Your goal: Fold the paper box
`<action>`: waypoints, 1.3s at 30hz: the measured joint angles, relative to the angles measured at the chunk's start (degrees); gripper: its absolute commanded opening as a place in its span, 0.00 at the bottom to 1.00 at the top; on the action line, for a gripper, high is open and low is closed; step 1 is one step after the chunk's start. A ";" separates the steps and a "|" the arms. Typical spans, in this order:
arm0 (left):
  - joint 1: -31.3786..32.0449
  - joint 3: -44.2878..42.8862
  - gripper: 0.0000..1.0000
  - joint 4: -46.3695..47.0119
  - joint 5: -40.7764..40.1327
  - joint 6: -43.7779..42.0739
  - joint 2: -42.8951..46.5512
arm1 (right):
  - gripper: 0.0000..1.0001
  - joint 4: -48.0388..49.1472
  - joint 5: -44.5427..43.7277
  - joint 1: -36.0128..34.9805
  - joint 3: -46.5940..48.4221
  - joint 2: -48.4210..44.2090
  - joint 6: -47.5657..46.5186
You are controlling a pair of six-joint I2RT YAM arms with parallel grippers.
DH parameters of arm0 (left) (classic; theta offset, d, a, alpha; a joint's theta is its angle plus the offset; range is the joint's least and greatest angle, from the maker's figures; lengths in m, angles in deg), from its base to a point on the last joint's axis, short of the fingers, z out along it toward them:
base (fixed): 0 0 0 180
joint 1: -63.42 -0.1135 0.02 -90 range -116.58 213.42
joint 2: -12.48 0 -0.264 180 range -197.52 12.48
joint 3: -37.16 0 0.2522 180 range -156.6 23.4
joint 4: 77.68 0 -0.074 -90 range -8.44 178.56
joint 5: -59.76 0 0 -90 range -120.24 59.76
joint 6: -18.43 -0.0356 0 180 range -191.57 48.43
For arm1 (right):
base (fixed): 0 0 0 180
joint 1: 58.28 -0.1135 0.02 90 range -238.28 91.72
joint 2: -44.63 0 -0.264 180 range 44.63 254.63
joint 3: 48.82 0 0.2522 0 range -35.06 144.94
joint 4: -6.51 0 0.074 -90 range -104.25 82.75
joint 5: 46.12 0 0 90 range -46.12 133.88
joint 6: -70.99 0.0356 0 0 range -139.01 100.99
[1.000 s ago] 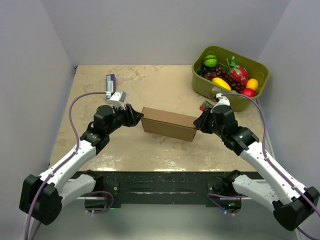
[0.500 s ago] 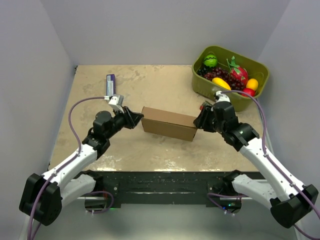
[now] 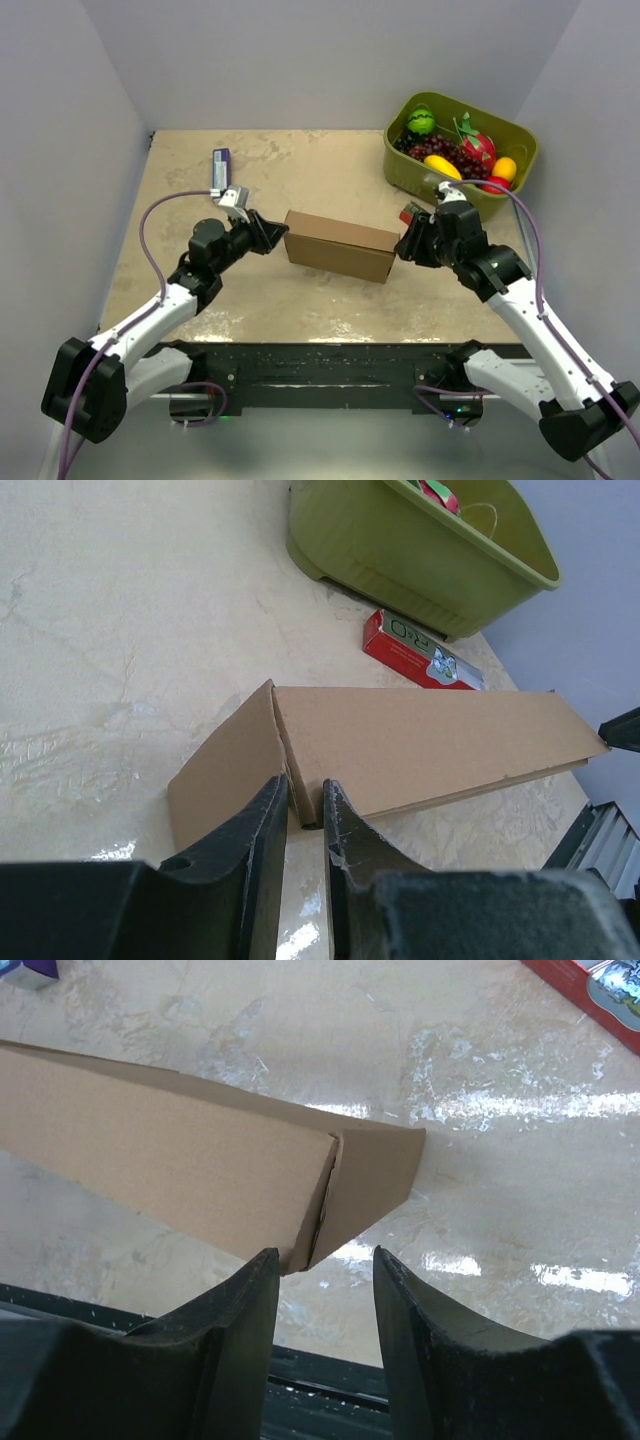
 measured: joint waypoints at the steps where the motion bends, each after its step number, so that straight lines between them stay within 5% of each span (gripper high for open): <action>1: 0.00 -0.07 0.23 0.02 0.00 0.00 -0.07 | 0.43 -0.22 0.17 0.00 0.00 -0.22 0.00; 10: -0.13 -0.24 0.22 0.07 0.09 0.00 -0.50 | 0.41 -0.07 1.51 0.00 -0.02 -0.11 -0.15; 26: -0.22 -0.90 0.22 -0.74 0.26 -0.22 -0.48 | 0.05 4.85 2.75 -0.11 -4.85 0.04 0.13; 33: -0.24 -1.07 0.22 -1.11 0.22 -0.81 -0.48 | 0.01 8.35 5.46 2.51 -7.08 -0.28 0.04; 34: -0.24 -1.07 0.21 -1.11 0.22 -0.87 -0.48 | 0.03 9.05 6.14 3.04 -7.37 -0.28 0.00; 39: -0.24 -1.07 0.20 -0.96 0.52 -1.09 -0.55 | 0.49 8.83 7.89 3.93 -6.88 0.11 -0.37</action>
